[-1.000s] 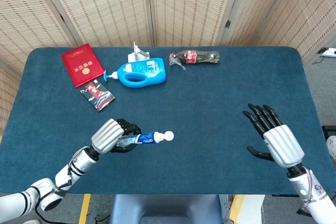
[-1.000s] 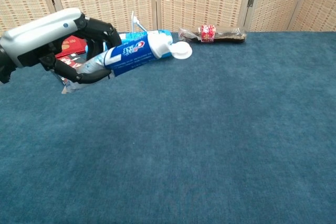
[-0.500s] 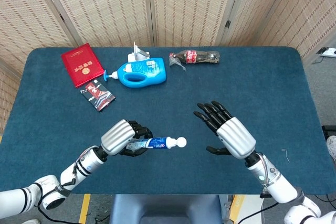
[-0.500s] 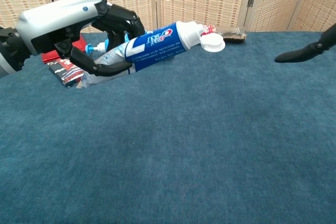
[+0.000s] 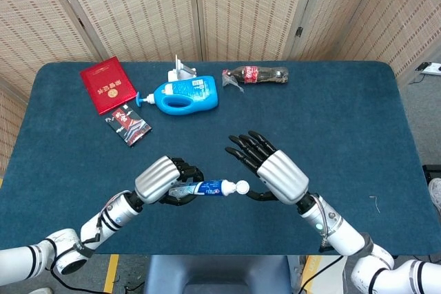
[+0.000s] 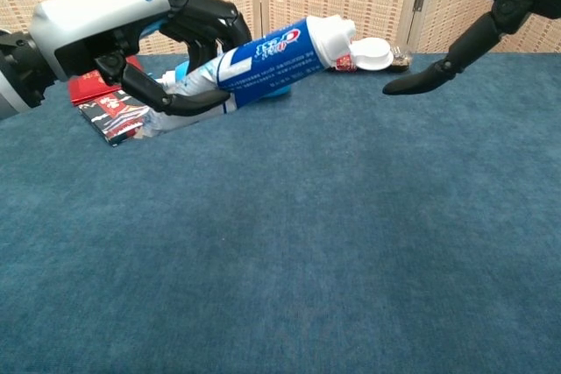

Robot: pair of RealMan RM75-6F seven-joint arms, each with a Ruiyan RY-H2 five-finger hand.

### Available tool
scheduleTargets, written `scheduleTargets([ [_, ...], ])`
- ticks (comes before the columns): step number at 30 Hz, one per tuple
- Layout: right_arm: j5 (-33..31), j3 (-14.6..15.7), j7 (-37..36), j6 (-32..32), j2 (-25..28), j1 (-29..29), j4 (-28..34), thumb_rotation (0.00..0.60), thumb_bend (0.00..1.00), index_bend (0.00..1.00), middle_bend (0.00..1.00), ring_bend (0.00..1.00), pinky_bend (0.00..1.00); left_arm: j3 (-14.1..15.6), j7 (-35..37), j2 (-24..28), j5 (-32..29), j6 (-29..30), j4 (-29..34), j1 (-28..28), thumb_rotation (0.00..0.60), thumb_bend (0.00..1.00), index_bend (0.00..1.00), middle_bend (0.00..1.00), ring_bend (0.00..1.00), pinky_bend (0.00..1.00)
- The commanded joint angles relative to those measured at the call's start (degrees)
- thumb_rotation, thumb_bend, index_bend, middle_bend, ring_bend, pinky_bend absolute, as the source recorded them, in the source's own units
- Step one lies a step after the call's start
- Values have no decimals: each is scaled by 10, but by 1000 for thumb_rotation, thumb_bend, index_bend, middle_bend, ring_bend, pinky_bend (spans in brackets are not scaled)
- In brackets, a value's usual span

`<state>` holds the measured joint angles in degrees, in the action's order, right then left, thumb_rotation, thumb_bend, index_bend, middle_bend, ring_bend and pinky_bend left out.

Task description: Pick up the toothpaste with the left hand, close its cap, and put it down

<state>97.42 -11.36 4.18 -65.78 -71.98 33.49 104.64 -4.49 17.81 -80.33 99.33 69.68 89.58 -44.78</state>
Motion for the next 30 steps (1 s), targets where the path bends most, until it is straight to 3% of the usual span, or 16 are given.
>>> scheduleTargets([
  [1,-4,-2,5,2,-6,7,-3,600,122,0,0,0,0,1,0,-1,1,0,0,-1,600,605,710,758,745,600],
  [23,-39,-3,44,17,-18,40,9,600,122,0,0,0,0,12,-52,-9,-20,-34,-21,-6,600,610,737,790,772,610],
  [30,-46,1,39,10,0,36,39,600,123,0,0,0,0,14,-19,-23,-13,6,-38,9,600,610,734,790,768,607],
])
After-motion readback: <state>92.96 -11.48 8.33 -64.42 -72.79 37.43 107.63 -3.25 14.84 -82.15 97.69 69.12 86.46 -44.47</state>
